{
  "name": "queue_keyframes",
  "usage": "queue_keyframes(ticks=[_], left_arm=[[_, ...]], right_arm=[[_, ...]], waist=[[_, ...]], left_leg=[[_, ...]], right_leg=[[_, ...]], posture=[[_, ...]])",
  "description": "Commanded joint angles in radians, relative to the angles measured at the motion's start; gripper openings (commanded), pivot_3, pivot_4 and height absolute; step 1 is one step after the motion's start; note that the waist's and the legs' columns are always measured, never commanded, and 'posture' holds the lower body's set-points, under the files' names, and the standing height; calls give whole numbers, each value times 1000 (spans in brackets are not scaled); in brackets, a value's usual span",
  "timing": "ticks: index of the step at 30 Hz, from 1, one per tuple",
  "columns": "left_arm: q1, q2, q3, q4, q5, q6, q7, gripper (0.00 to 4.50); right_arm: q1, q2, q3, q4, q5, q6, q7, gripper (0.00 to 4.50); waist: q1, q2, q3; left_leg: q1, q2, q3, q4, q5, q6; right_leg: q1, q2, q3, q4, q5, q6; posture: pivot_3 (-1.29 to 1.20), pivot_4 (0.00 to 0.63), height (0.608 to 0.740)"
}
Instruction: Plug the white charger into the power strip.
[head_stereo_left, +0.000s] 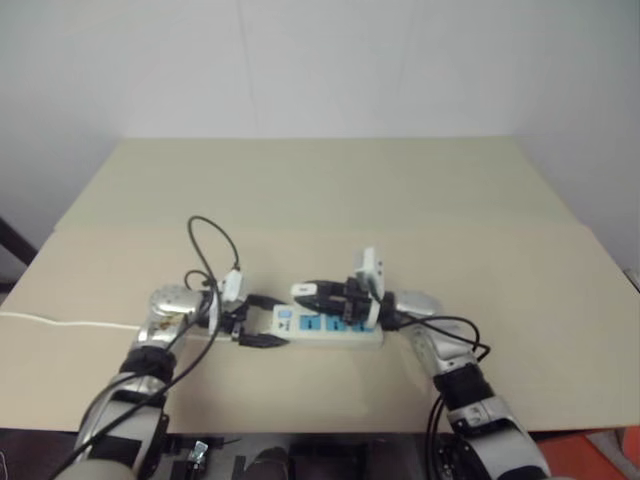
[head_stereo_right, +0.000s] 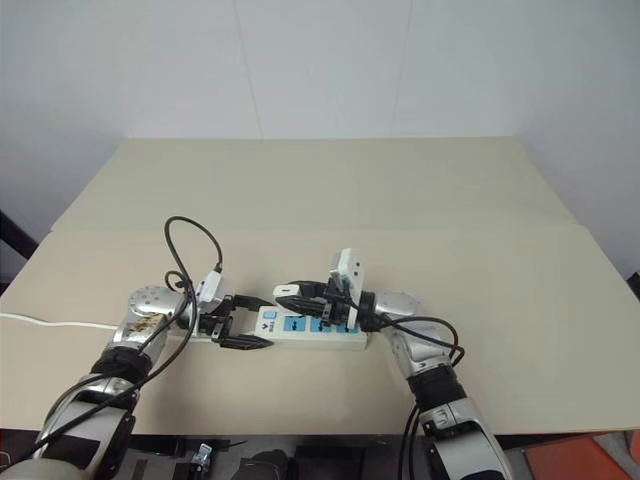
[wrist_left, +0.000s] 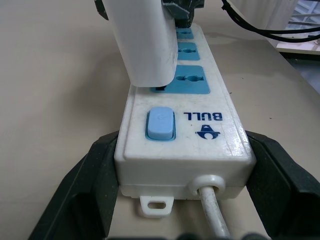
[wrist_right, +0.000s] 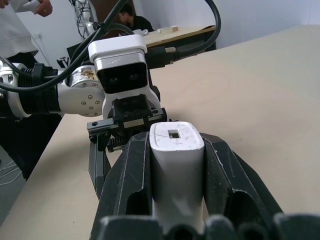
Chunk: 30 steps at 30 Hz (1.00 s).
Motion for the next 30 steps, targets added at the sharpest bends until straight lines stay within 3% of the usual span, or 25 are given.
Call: queue_keyframes(ticks=[1,30], left_arm=[[-5,0,15,-14,3,-3,-1,3373],[-24,-5,18,10,13,-6,-7,3373]], right_arm=[[11,-6,-13,2,-13,-16,-7,1098],[39,-99,-65,-20,19,-40,9,1098]], waist=[[0,0,0],[1,0,0]], left_leg=[[0,0,0,0,0,0],[0,0,0,0,0,0]], right_leg=[[0,0,0,0,0,0],[0,0,0,0,0,0]], posture=[[0,150,740],[0,150,740]])
